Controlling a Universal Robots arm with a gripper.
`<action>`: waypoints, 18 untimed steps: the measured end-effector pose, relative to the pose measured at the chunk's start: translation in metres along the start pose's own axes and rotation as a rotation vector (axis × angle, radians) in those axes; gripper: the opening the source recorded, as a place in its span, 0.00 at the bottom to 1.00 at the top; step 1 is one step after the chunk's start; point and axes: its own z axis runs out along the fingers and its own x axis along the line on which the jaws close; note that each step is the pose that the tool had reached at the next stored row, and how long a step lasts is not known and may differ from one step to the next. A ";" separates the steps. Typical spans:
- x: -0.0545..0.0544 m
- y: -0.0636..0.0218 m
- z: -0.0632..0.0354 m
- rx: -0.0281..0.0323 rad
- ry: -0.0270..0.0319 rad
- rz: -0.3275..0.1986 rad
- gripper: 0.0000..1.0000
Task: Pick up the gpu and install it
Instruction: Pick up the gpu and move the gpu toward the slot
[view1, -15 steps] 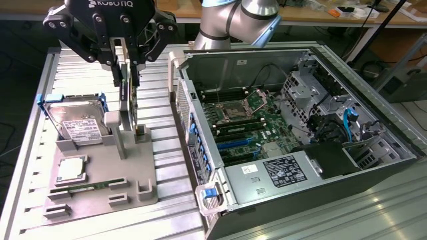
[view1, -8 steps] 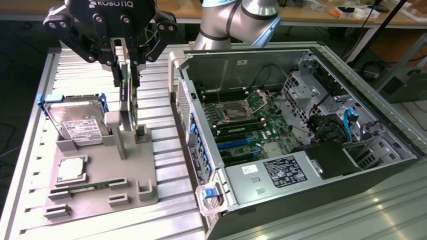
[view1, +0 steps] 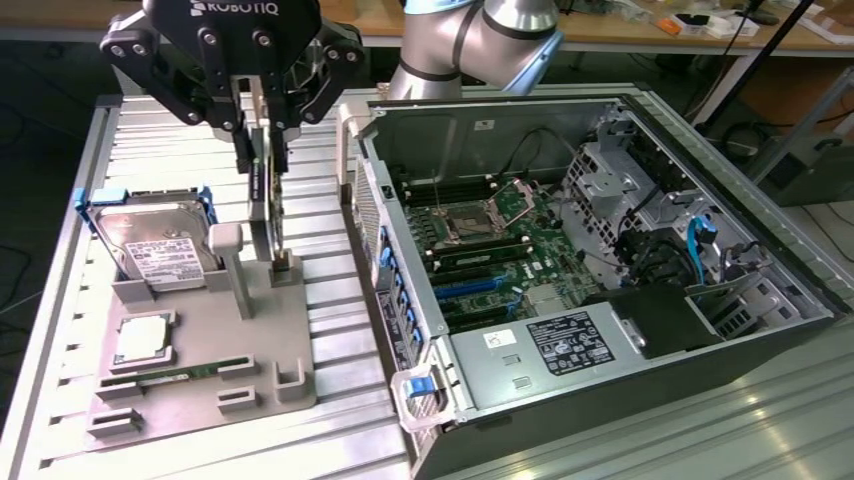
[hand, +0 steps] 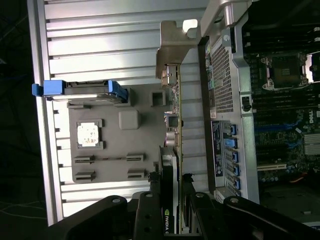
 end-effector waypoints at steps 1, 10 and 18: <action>-0.001 0.0001 0.0000 0.0001 0.0001 0.000 0.27; -0.018 0.0014 0.0002 0.0001 0.0001 0.000 0.27; -0.033 0.0026 0.0004 0.0002 0.0001 0.000 0.27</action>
